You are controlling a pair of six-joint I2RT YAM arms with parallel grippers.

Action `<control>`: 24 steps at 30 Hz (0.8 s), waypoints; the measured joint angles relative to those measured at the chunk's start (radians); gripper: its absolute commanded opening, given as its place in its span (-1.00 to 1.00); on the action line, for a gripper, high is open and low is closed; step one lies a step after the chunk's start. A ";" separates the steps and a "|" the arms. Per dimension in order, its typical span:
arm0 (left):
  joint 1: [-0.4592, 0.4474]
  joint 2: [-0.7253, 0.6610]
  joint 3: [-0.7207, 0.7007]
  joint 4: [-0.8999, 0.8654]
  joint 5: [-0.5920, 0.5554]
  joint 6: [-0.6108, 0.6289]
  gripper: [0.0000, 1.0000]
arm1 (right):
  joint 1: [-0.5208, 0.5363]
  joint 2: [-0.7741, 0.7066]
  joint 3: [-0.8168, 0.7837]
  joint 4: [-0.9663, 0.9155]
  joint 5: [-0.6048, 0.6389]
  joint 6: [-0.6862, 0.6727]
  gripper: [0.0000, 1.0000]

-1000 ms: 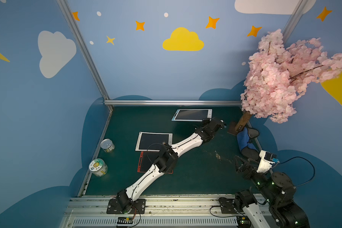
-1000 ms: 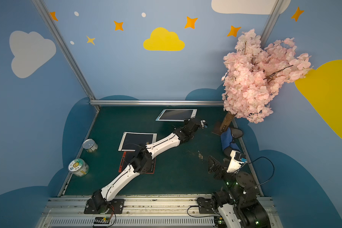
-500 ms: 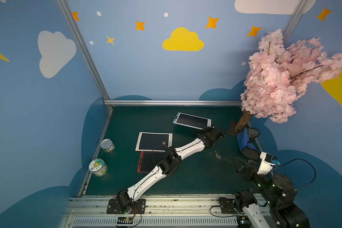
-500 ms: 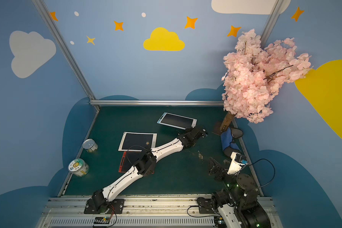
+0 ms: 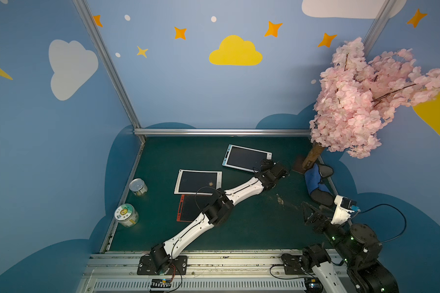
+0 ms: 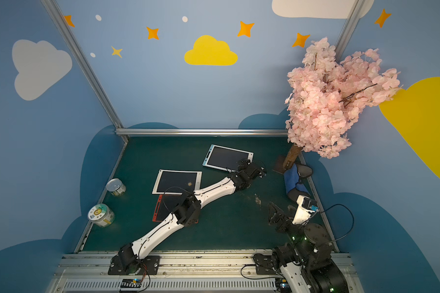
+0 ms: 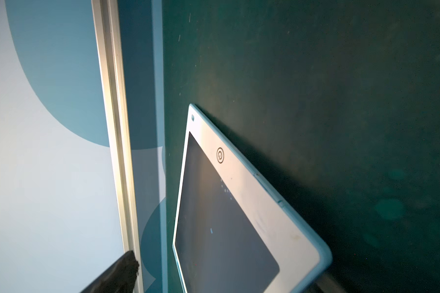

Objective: Wipe the drawing tablet
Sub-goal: Place the drawing tablet at the center of the board.

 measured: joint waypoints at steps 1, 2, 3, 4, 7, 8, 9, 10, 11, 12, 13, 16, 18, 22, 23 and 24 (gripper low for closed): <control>0.001 0.000 0.007 -0.009 0.009 -0.006 0.97 | 0.000 -0.002 0.000 0.000 0.000 0.000 0.88; 0.002 0.000 0.012 -0.017 0.019 -0.013 0.98 | 0.000 -0.003 0.000 0.000 0.000 0.000 0.88; 0.003 0.000 0.018 -0.027 0.029 -0.020 0.98 | 0.000 -0.005 0.000 0.000 0.000 0.000 0.88; 0.006 0.000 0.024 -0.035 0.039 -0.026 0.98 | 0.000 -0.005 0.000 0.000 0.000 0.000 0.88; 0.011 0.000 0.048 -0.057 0.067 -0.049 0.98 | 0.000 -0.005 0.000 0.000 0.000 0.000 0.88; 0.014 0.001 0.061 -0.069 0.080 -0.066 0.98 | 0.000 -0.005 0.000 0.000 0.000 0.000 0.88; 0.019 0.001 0.077 -0.084 0.096 -0.088 0.98 | 0.000 -0.004 0.000 0.000 0.000 0.000 0.88; 0.026 0.001 0.093 -0.095 0.114 -0.114 0.98 | 0.000 -0.002 0.000 0.000 0.000 0.000 0.88; 0.033 0.000 0.104 -0.100 0.131 -0.140 0.98 | 0.000 0.002 0.000 0.000 0.000 -0.001 0.88; 0.044 0.000 0.113 -0.106 0.151 -0.173 0.98 | 0.000 0.006 0.000 0.000 0.000 -0.001 0.88; 0.055 -0.002 0.117 -0.109 0.169 -0.200 0.98 | 0.000 0.011 0.000 0.000 -0.001 -0.001 0.88; 0.098 -0.002 0.120 -0.126 0.210 -0.270 0.98 | 0.000 0.031 0.000 0.001 -0.001 -0.001 0.88; 0.126 -0.002 0.119 -0.145 0.223 -0.311 0.99 | 0.000 0.049 -0.001 0.005 -0.007 -0.003 0.87; 0.189 -0.024 0.103 -0.208 0.265 -0.460 0.90 | 0.000 0.150 -0.023 0.045 -0.065 -0.016 0.46; 0.208 -0.047 0.077 -0.229 0.291 -0.520 0.80 | 0.000 0.203 -0.036 0.070 -0.095 -0.016 0.28; 0.231 -0.085 0.034 -0.248 0.325 -0.585 0.70 | 0.000 0.267 -0.054 0.101 -0.126 -0.017 0.08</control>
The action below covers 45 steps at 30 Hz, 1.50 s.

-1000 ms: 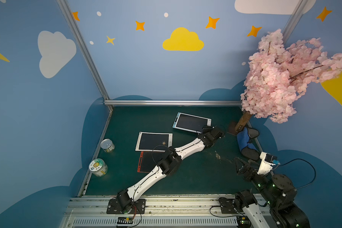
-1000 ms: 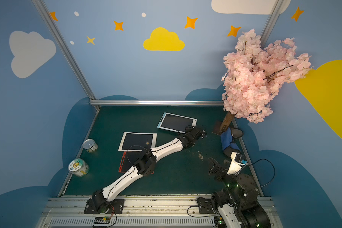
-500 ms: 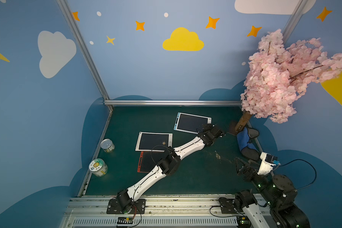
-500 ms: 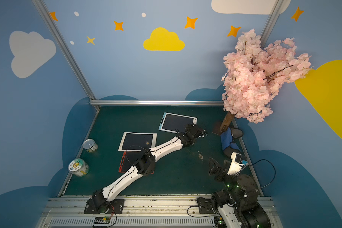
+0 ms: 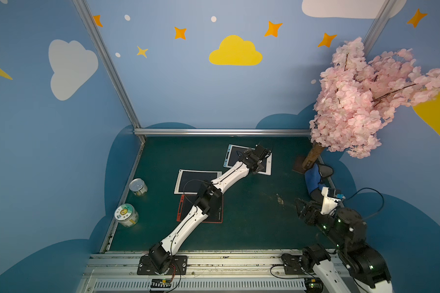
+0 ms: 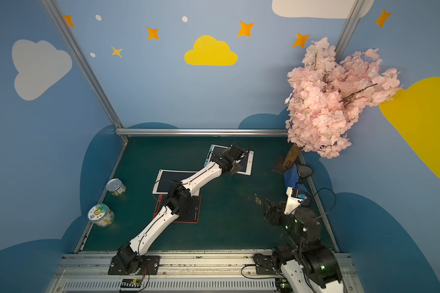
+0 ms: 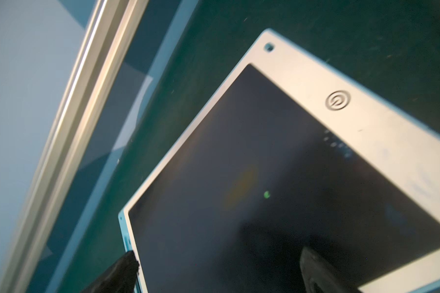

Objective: Wipe the drawing tablet
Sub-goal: Place the drawing tablet at the center of the board, then adjust the drawing tablet at the center of the board.

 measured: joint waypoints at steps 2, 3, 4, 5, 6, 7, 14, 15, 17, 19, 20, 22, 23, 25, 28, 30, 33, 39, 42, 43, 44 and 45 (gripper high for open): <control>0.053 -0.109 -0.133 -0.026 0.083 -0.127 0.48 | 0.000 0.132 -0.043 0.075 -0.059 0.008 -0.31; 0.090 -0.196 -0.240 -0.022 0.137 -0.195 0.47 | 0.000 0.211 -0.063 0.113 -0.085 0.008 -0.60; 0.118 -0.279 -0.341 -0.002 0.176 -0.241 0.47 | 0.002 0.277 -0.074 0.141 -0.105 0.008 -0.70; 0.150 -0.394 -0.489 0.043 0.220 -0.291 0.47 | 0.006 0.358 -0.080 0.177 -0.111 0.008 -0.73; 0.188 -0.533 -0.665 0.117 0.256 -0.341 0.48 | 0.010 0.451 -0.080 0.219 -0.113 0.006 -0.94; 0.211 -0.638 -0.793 0.176 0.282 -0.374 0.48 | 0.013 0.528 -0.079 0.257 -0.110 0.000 -1.00; 0.178 -1.263 -1.481 0.562 0.397 -0.563 0.48 | 0.022 1.111 0.180 0.358 -0.134 -0.016 -1.00; 0.167 -1.301 -1.540 0.590 0.407 -0.576 0.48 | 0.024 1.174 0.229 0.374 -0.137 -0.016 -1.00; 0.164 -1.355 -1.647 0.623 0.410 -0.595 0.48 | 0.024 1.265 0.301 0.397 -0.133 -0.016 -1.00; 0.172 -1.392 -1.744 0.643 0.405 -0.608 0.49 | 0.024 1.337 0.359 0.407 -0.122 -0.014 -1.00; 0.175 -1.414 -1.794 0.651 0.404 -0.616 0.49 | 0.024 1.375 0.391 0.408 -0.116 -0.013 -1.00; 0.180 -1.451 -1.862 0.655 0.408 -0.629 0.48 | 0.023 1.437 0.445 0.405 -0.104 -0.010 -1.00; 0.181 -1.471 -1.888 0.656 0.410 -0.636 0.49 | 0.019 1.469 0.473 0.405 -0.097 -0.009 -1.00; 0.180 -1.509 -1.920 0.661 0.414 -0.644 0.49 | 0.013 1.513 0.505 0.406 -0.087 -0.005 -1.00; 0.180 -1.564 -1.952 0.684 0.415 -0.647 0.50 | -0.010 1.555 0.525 0.407 -0.080 0.007 -1.00; 0.180 -1.583 -1.971 0.705 0.420 -0.650 0.50 | -0.034 1.587 0.539 0.408 -0.084 0.017 -1.00; 0.180 -1.582 -1.991 0.721 0.435 -0.662 0.50 | -0.072 1.616 0.574 0.412 -0.093 0.032 -1.00; 0.180 -1.586 -2.041 0.728 0.457 -0.691 0.50 | -0.120 1.647 0.616 0.409 -0.095 0.044 -1.00; 0.180 -1.598 -2.068 0.737 0.476 -0.721 0.50 | -0.130 1.669 0.654 0.391 -0.087 0.040 -1.00; 0.180 -1.601 -2.075 0.740 0.483 -0.730 0.50 | -0.133 1.673 0.663 0.387 -0.085 0.038 -1.00; 0.180 -1.607 -2.084 0.743 0.488 -0.742 0.50 | -0.136 1.679 0.674 0.381 -0.084 0.035 -1.00; 0.180 -1.612 -2.092 0.744 0.491 -0.752 0.50 | -0.140 1.683 0.683 0.376 -0.083 0.032 -1.00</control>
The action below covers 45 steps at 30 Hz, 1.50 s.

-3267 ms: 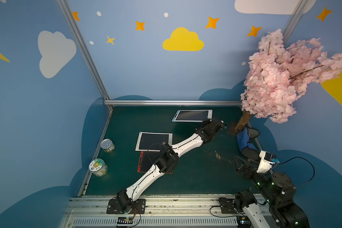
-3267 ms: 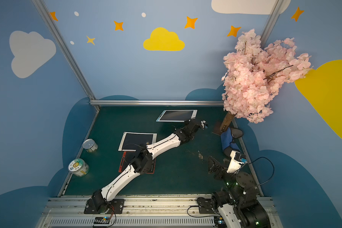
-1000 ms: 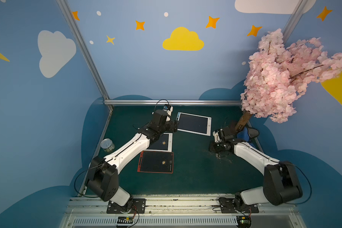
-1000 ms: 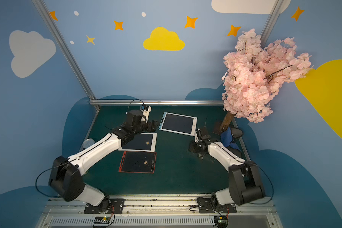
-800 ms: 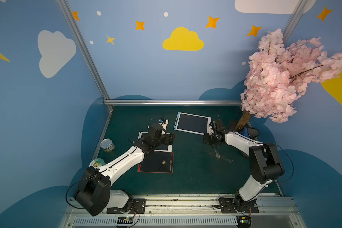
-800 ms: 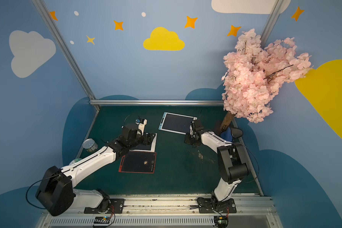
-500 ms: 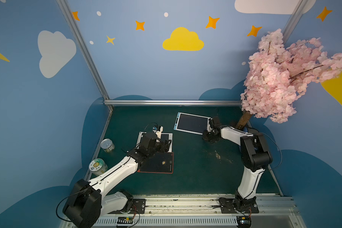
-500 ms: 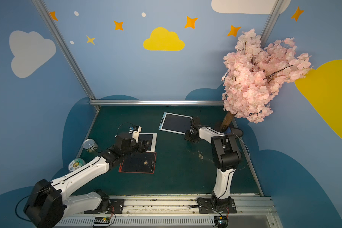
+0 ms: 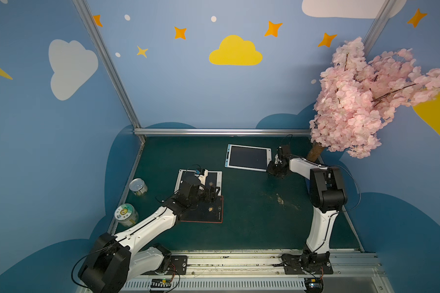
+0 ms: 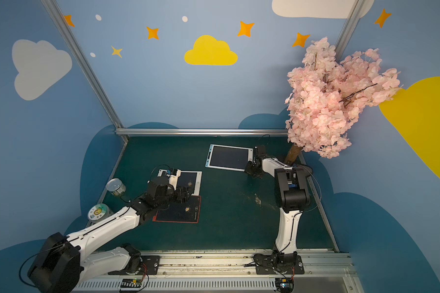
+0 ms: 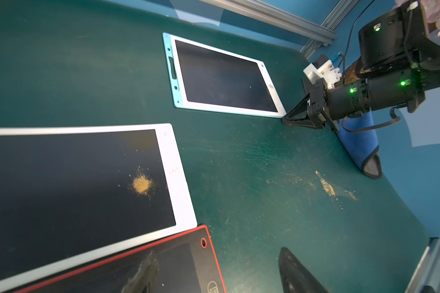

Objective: Wipe the drawing tablet
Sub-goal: Adjust the drawing tablet at the center of the board, then move the drawing tablet to the center of the board.

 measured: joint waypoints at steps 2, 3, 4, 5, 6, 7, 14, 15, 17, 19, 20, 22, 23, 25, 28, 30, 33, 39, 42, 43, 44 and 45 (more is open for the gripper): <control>0.000 -0.013 -0.013 -0.001 0.003 -0.013 0.51 | -0.006 0.006 0.019 -0.011 0.002 -0.005 -1.00; 0.000 -0.020 -0.020 -0.002 0.002 -0.019 0.51 | -0.007 0.008 0.031 -0.016 0.002 -0.007 -1.00; 0.000 -0.027 -0.023 -0.004 -0.002 -0.024 0.51 | -0.008 0.011 0.043 -0.021 0.002 -0.008 -1.00; 0.000 -0.035 -0.026 -0.006 -0.006 -0.029 0.52 | -0.011 0.014 0.057 -0.024 0.001 -0.009 -1.00; 0.000 -0.042 -0.027 -0.011 -0.009 -0.033 0.53 | -0.012 0.017 0.068 -0.025 -0.001 -0.009 -1.00; 0.002 -0.048 -0.027 -0.017 -0.013 -0.037 0.53 | -0.012 0.019 0.077 -0.027 -0.005 -0.008 -1.00; 0.071 -0.059 -0.049 -0.051 -0.004 -0.116 0.55 | 0.002 -0.011 0.020 0.008 -0.078 0.003 -1.00; 0.097 -0.053 -0.054 -0.056 0.000 -0.135 0.54 | 0.014 -0.028 -0.009 0.013 -0.088 0.003 -1.00; 0.158 -0.043 -0.072 -0.063 0.005 -0.185 0.53 | 0.052 -0.063 -0.054 0.012 -0.108 0.000 -1.00; 0.217 -0.042 -0.105 -0.072 -0.001 -0.240 0.52 | 0.113 -0.097 -0.079 0.010 -0.132 -0.005 -1.00; 0.245 -0.045 -0.124 -0.080 -0.008 -0.267 0.52 | 0.154 -0.118 -0.091 0.014 -0.146 -0.008 -1.00; 0.278 -0.057 -0.160 -0.110 -0.035 -0.310 0.52 | 0.219 -0.161 -0.117 0.026 -0.166 -0.009 -1.00; 0.285 -0.068 -0.174 -0.130 -0.053 -0.328 0.52 | 0.254 -0.185 -0.138 0.034 -0.175 -0.008 -1.00; 0.288 -0.095 -0.191 -0.172 -0.100 -0.364 0.52 | 0.307 -0.235 -0.183 0.047 -0.195 -0.004 -1.00; 0.295 -0.130 -0.197 -0.225 -0.172 -0.413 0.53 | 0.365 -0.295 -0.250 0.070 -0.214 0.006 -1.00; 0.302 -0.139 -0.197 -0.241 -0.204 -0.433 0.53 | 0.400 -0.317 -0.281 0.081 -0.216 0.018 -1.00; 0.310 -0.140 -0.199 -0.254 -0.243 -0.454 0.53 | 0.462 -0.331 -0.314 0.091 -0.214 0.028 -1.00; 0.322 -0.119 -0.204 -0.272 -0.284 -0.472 0.52 | 0.569 -0.335 -0.365 0.128 -0.218 0.055 -1.00; 0.326 -0.085 -0.205 -0.267 -0.279 -0.476 0.52 | 0.576 -0.341 -0.403 0.148 -0.219 0.074 -1.00; 0.326 -0.071 -0.207 -0.262 -0.274 -0.478 0.52 | 0.578 -0.345 -0.413 0.150 -0.219 0.080 -1.00; 0.327 -0.060 -0.209 -0.251 -0.272 -0.479 0.52 | 0.579 -0.351 -0.420 0.153 -0.219 0.084 -1.00; 0.327 -0.055 -0.210 -0.234 -0.265 -0.481 0.52 | 0.579 -0.357 -0.425 0.154 -0.219 0.088 -1.00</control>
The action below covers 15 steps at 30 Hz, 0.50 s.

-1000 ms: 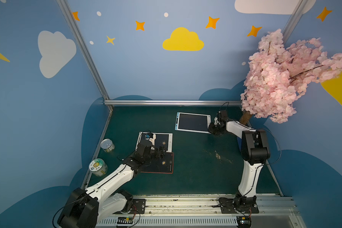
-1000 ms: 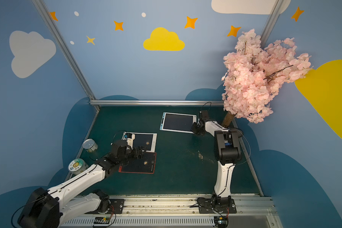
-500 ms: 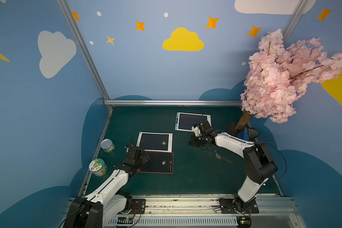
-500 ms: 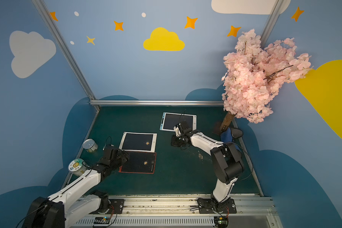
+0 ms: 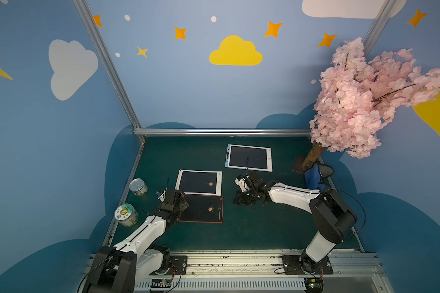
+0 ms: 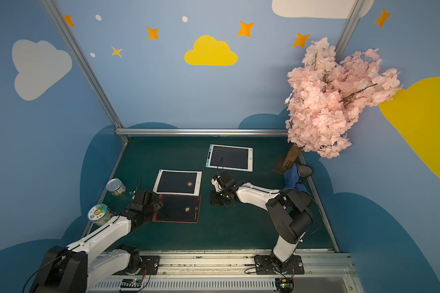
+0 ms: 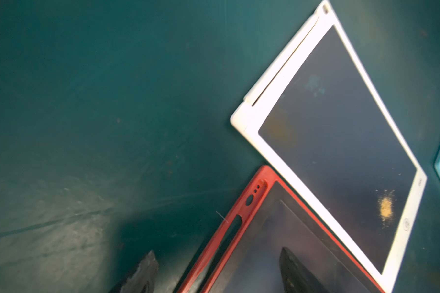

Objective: Wipe the drawing tablet
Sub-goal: Move the drawing tablet to the center of the board.

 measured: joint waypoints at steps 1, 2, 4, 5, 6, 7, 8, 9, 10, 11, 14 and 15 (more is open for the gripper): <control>0.001 0.011 -0.001 0.020 0.004 0.000 0.51 | 0.000 -0.008 -0.004 0.003 0.001 0.003 -1.00; 0.002 0.022 -0.002 0.044 0.012 0.000 0.51 | 0.000 -0.015 -0.006 0.003 0.001 0.005 -1.00; 0.006 0.051 -0.002 0.095 0.026 0.002 0.48 | 0.000 -0.030 -0.010 0.008 0.004 0.005 -1.00; 0.007 0.069 0.000 0.118 0.034 0.004 0.47 | 0.000 -0.036 -0.012 0.010 0.005 0.005 -1.00; 0.009 0.083 0.002 0.136 0.042 0.007 0.45 | 0.000 -0.040 -0.014 0.012 0.006 0.005 -1.00; 0.010 0.100 0.008 0.153 0.056 0.013 0.42 | 0.000 -0.045 -0.019 0.016 0.007 0.004 -1.00; 0.012 0.122 0.016 0.171 0.074 0.020 0.39 | 0.000 -0.047 -0.026 0.018 0.008 0.004 -1.00; 0.013 0.143 0.023 0.192 0.092 0.024 0.36 | -0.001 -0.049 -0.033 0.020 0.008 0.004 -1.00; 0.014 0.166 0.029 0.219 0.111 0.029 0.32 | -0.003 -0.050 -0.044 0.023 0.009 0.003 -1.00; 0.016 0.187 0.032 0.247 0.133 0.029 0.27 | -0.006 -0.051 -0.056 0.026 0.010 0.003 -1.00; 0.016 0.251 0.034 0.353 0.201 0.033 0.26 | -0.020 -0.066 -0.111 0.031 0.011 0.003 -1.00; 0.014 0.271 0.034 0.390 0.221 0.032 0.26 | -0.030 -0.076 -0.132 0.032 0.011 0.003 -1.00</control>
